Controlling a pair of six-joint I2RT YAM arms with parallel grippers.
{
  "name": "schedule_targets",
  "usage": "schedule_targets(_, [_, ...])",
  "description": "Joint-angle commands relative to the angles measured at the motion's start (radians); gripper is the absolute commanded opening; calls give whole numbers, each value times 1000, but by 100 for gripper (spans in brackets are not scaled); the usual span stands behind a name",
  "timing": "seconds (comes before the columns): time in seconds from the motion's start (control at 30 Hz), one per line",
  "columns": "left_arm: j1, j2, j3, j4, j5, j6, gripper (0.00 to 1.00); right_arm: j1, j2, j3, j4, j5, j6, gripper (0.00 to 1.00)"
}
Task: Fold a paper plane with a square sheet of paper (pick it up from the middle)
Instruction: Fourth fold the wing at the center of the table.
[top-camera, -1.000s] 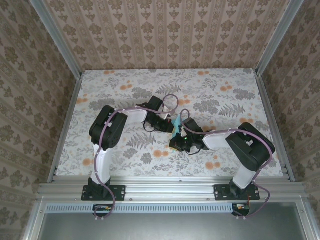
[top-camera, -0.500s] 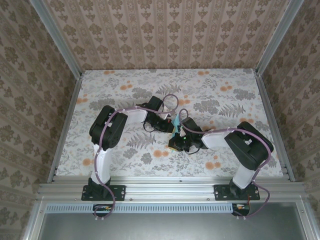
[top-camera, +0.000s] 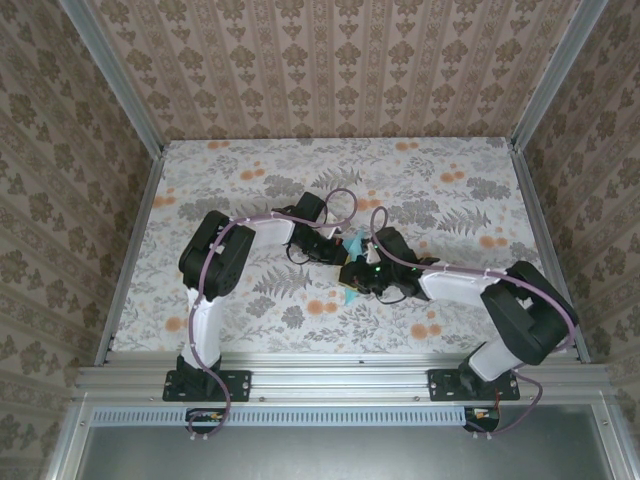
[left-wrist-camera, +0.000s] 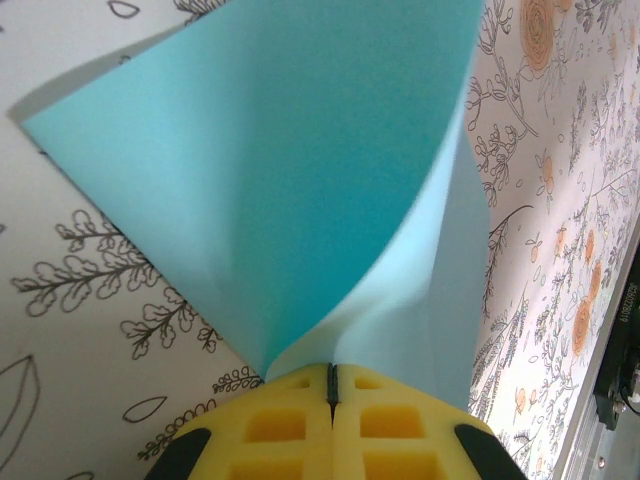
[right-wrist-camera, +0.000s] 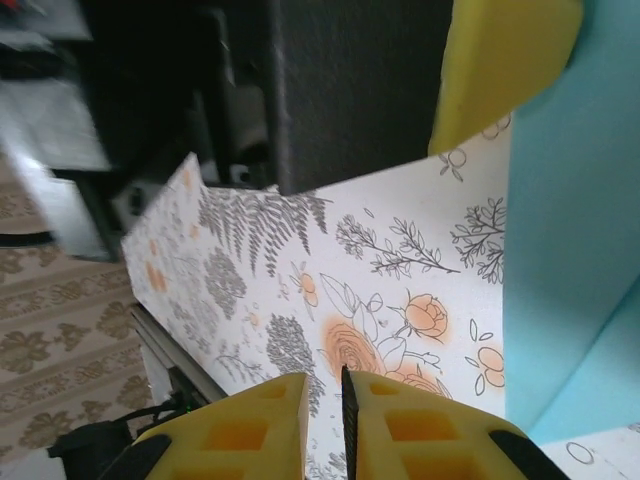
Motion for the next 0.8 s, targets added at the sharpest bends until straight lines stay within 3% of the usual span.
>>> schedule_targets(0.0, [-15, 173, -86, -91, -242, 46, 0, -27, -8, -54, -20, -11, 14, 18])
schedule_targets(0.77, [-15, 173, -85, -102, -246, 49, 0, 11, 171, -16, 82, -77, 36, 12])
